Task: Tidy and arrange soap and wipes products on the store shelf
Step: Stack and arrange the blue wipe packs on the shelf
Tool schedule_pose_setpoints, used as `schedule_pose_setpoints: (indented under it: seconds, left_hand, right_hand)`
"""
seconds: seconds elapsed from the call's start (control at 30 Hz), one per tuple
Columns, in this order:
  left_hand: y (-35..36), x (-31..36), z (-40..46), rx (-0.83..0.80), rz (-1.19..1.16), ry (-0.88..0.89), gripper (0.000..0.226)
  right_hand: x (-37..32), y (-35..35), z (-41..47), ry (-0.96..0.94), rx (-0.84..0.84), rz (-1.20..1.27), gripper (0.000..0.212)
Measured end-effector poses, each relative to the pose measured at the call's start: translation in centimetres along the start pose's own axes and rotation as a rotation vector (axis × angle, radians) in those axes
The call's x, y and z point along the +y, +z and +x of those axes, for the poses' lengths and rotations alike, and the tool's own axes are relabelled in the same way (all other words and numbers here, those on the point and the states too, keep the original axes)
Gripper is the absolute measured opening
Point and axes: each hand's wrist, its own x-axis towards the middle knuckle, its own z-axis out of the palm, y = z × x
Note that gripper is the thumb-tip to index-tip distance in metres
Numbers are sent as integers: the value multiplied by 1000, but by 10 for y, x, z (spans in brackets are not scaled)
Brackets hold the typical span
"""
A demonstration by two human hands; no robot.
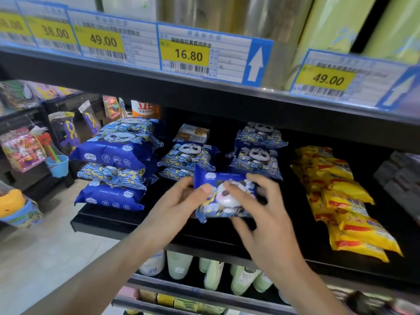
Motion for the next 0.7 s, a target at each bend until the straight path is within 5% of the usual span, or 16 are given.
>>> schedule_pose_setpoints:
  seconds: [0.27, 0.7]
  left_hand:
    - [-5, -6, -2, -49, -47, 45, 39]
    - [-8, -7, -1, -129, -45, 68, 47]
  right_hand:
    - [7, 8, -13, 207, -144, 374, 107]
    - [15, 11, -10, 400, -137, 686, 86]
